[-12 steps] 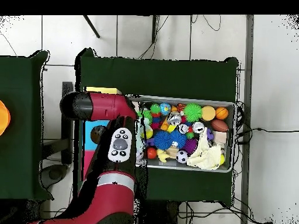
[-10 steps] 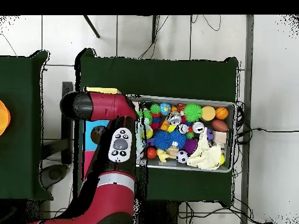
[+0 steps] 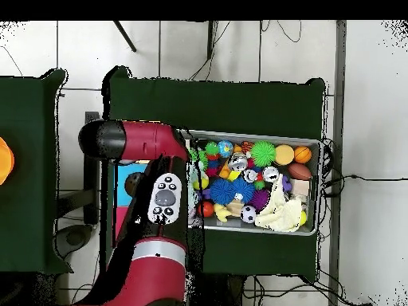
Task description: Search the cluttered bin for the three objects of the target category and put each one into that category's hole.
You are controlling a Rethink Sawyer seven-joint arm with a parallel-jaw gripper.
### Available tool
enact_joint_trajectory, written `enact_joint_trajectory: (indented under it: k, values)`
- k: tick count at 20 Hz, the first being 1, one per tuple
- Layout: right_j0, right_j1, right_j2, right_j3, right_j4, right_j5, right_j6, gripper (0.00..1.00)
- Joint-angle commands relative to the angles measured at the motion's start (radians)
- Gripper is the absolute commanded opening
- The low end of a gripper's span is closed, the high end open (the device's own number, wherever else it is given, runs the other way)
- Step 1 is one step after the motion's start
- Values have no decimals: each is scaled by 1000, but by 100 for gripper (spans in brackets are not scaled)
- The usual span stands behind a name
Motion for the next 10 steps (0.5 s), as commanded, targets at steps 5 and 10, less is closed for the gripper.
enact_joint_trajectory:
  k: [5, 10]
  values:
    - [14, -234, -38, -63, -24, 420, 172, 0]
    - [0, -247, -36, -112, -30, 519, 163, 0]
